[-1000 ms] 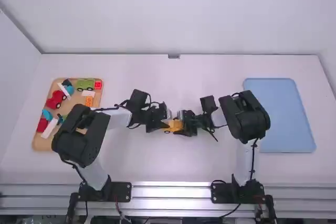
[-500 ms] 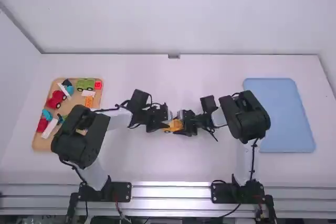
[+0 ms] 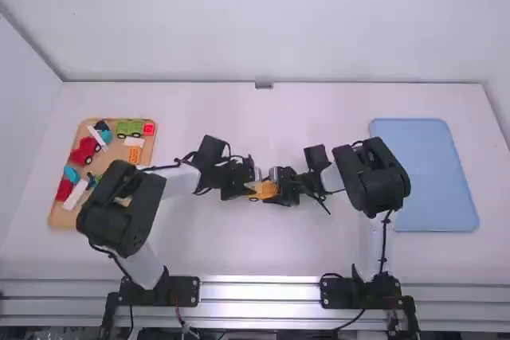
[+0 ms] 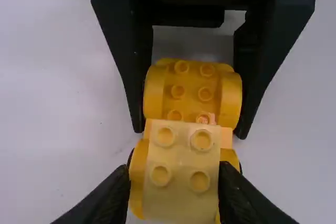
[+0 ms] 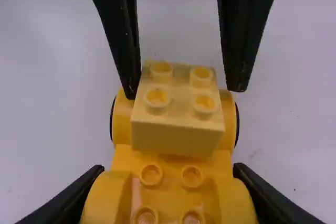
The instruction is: Assemble lego blocks to make yellow taxi
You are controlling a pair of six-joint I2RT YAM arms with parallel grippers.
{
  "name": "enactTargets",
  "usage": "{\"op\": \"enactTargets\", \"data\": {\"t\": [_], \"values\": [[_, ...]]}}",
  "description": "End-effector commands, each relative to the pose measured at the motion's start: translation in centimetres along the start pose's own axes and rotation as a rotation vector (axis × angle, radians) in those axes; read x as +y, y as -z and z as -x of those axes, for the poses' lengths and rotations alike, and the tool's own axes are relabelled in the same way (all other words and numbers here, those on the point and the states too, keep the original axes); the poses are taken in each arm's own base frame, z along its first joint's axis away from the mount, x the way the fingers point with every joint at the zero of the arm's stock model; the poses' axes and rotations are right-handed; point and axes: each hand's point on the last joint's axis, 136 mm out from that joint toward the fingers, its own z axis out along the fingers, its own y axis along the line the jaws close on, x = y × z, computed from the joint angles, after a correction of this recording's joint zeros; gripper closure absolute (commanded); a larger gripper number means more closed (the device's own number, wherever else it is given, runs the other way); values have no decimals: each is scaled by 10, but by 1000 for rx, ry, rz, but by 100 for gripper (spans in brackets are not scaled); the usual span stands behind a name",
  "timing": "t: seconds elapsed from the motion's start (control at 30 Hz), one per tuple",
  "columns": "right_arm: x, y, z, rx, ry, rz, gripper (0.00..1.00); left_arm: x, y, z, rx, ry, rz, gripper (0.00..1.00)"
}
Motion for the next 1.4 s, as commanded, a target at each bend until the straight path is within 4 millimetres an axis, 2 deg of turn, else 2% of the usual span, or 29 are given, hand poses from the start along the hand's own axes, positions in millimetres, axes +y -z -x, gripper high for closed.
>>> {"op": "enactTargets", "data": {"t": [0.0, 0.27, 0.47, 0.5, 0.53, 0.57, 0.6, 0.63, 0.7, 0.73, 0.77, 0.8, 0.87, 1.13, 1.37], "values": [[5, -1, -12, 43, -11, -1, 42, 15, 9, -11, 76, 16, 87, 55], [6, -2, -12, 44, -10, 1, 42, 9, 21, 25, -61, -29, 54, 44], [5, -1, -12, 44, -11, -1, 42, 6, 21, 26, -66, -24, 41, 41], [5, -1, -12, 44, -11, -1, 42, 4, 22, 28, -79, -28, 29, 35], [5, -1, -12, 43, -11, 0, 42, 4, 22, 31, -92, -34, 25, 22], [5, -1, -12, 43, -11, 0, 42, 4, 22, 31, -95, -35, 24, 21], [5, -1, -12, 43, -11, 0, 42, 4, 22, 34, -107, -37, 22, 14], [5, -1, -12, 44, -11, -1, 41, 5, 24, 38, -121, -45, 29, 1], [5, -1, -12, 43, -11, 0, 42, 8, 26, 41, -129, -31, 42, 1], [5, -1, -12, 43, -11, 0, 42, 10, 27, 43, -132, -23, 48, 6], [5, -1, -12, 43, -11, 0, 42, 12, 28, 46, -144, -5, 57, 47], [5, -1, -12, 43, -11, 0, 42, 12, 28, 46, -143, 0, 58, 73], [6, -2, -11, 43, -9, 2, 42, 11, 27, 42, -129, 13, 52, 98], [6, -2, -12, 43, -10, 1, 42, -6, 13, 19, -77, 91, -30, 98], [6, -2, -12, 43, -10, 1, 42, -18, 5, 12, -80, 132, -98, 98]]}}
